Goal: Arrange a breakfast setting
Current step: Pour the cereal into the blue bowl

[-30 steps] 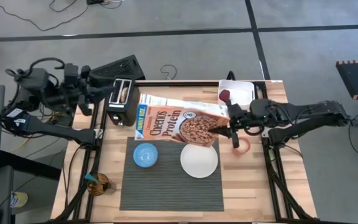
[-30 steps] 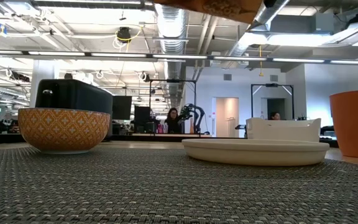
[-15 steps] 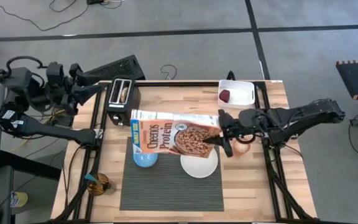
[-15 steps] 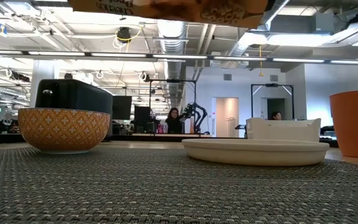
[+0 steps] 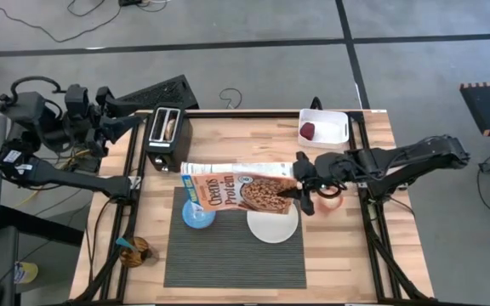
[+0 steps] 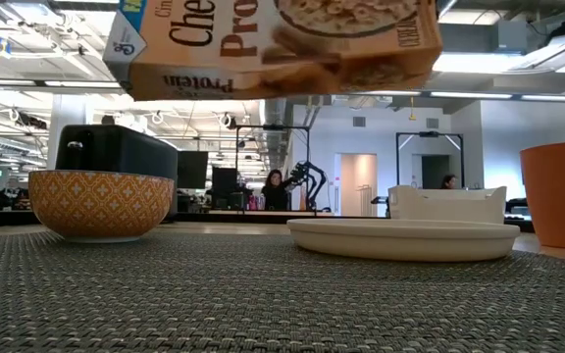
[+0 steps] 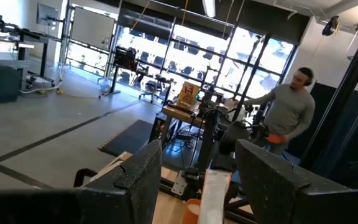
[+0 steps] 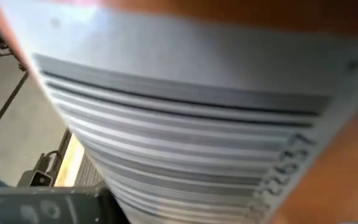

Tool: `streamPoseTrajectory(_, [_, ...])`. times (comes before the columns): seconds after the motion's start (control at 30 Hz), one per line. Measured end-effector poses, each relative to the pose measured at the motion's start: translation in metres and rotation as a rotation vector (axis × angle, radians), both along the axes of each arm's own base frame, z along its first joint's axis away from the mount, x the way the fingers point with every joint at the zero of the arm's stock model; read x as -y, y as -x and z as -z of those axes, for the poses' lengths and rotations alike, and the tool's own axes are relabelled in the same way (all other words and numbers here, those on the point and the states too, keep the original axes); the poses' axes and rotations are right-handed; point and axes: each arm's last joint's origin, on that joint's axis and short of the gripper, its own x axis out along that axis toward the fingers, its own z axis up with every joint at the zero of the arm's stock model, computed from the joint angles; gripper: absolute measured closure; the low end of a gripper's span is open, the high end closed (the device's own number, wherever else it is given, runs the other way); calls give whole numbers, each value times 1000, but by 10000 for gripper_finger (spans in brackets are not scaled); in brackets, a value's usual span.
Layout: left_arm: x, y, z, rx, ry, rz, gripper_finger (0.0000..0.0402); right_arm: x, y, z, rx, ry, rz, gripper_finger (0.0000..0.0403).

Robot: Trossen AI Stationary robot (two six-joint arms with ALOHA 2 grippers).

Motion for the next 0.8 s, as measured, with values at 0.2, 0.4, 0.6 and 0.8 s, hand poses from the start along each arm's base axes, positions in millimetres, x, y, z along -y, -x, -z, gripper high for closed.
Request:
streamPoseTrajectory(0.2, [0, 0, 0, 0, 0, 0, 212, -4, -11, 14, -94, 29, -15, 214])
streamPoseTrajectory(0.4, [0, 0, 0, -4, 0, 1, 212, -3, -19, 3, -147, 71, -27, 214])
streamPoseTrajectory(0.6, [0, 0, 3, -33, 1, 1, 212, -2, -28, -9, -196, 102, -34, 214])
streamPoseTrajectory(0.8, [0, 0, 5, -48, 2, 1, 212, -2, -35, -18, -240, 133, -50, 214])
